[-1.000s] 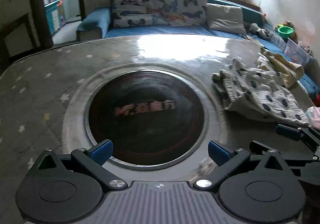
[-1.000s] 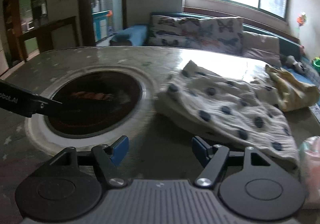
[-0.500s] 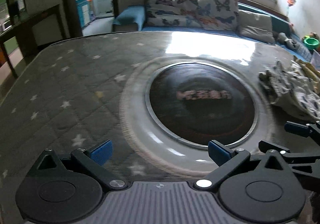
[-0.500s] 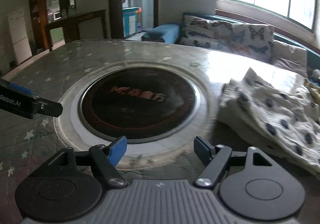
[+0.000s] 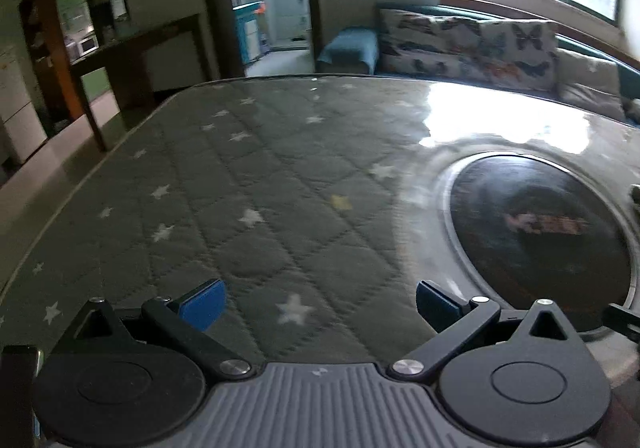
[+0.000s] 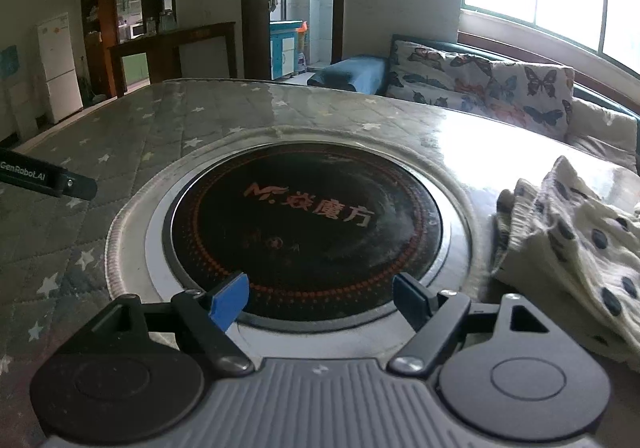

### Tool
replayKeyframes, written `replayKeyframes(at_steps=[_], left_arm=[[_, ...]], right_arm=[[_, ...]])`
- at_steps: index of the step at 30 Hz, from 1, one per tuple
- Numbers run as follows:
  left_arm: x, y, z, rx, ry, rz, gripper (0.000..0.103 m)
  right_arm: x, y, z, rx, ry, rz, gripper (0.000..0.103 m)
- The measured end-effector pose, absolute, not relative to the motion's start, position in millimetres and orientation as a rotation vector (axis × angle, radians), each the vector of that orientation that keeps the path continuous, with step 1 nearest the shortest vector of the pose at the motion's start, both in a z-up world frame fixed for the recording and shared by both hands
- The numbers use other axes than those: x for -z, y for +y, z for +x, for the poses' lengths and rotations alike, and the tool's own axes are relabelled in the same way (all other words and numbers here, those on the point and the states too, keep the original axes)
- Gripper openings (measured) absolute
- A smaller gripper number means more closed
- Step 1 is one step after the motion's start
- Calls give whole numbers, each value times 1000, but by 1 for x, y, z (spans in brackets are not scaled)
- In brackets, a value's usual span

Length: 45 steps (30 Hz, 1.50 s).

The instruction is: Fold clothes

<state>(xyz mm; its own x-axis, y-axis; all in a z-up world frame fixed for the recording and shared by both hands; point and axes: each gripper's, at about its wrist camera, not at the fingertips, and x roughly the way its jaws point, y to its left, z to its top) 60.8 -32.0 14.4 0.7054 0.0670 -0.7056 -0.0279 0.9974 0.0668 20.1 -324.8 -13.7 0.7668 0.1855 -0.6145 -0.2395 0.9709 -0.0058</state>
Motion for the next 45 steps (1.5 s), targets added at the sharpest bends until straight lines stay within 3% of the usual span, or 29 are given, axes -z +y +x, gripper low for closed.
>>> replayKeyframes(at_steps=[17, 45], left_arm=[[10, 3, 85, -151, 774, 12, 103], [21, 11, 83, -129, 687, -12, 103]], right_arm=[[24, -315, 50, -260, 676, -83, 83], [28, -308, 58, -295, 708, -97, 103]])
